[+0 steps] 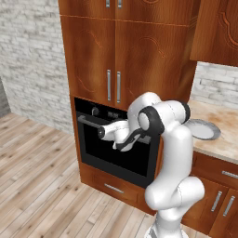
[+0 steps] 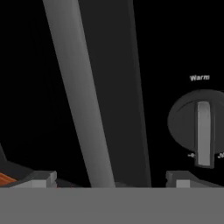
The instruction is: Take the baked cake out of the oven and place it on the plate for cooling. Then close the oven door.
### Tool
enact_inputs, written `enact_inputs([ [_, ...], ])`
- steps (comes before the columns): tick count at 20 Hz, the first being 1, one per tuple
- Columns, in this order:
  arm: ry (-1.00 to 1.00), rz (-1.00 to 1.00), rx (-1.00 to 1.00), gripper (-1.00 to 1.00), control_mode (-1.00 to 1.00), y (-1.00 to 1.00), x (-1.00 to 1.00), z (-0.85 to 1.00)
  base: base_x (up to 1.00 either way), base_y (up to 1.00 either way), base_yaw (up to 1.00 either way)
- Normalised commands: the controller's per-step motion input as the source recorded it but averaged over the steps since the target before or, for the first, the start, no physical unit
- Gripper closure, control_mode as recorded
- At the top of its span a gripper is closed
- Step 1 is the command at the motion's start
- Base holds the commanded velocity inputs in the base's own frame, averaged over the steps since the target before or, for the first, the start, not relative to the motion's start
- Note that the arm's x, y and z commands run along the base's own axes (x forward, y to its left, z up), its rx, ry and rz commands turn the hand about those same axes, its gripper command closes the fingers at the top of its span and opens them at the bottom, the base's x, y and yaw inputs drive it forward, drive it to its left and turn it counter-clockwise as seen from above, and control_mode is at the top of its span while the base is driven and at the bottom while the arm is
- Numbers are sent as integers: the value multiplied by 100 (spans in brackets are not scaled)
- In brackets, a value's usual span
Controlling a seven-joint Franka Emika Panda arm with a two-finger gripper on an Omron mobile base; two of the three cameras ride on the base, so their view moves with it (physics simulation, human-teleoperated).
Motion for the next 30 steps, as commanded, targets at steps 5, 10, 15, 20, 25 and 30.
enact_inputs([
  [5,0,0,0,-100,-100,-3,29,-29,0,0,0],
  [10,0,0,0,-100,-100,-2,31,-32,0,0,0],
  [15,0,0,0,-100,-100,0,30,-32,0,0,0],
  [20,0,-1,0,-100,-100,-2,18,-30,0,0,0],
  [25,0,-1,0,100,-100,0,6,-34,0,0,0],
  [30,0,-1,0,100,-100,0,11,-34,0,0,0],
])
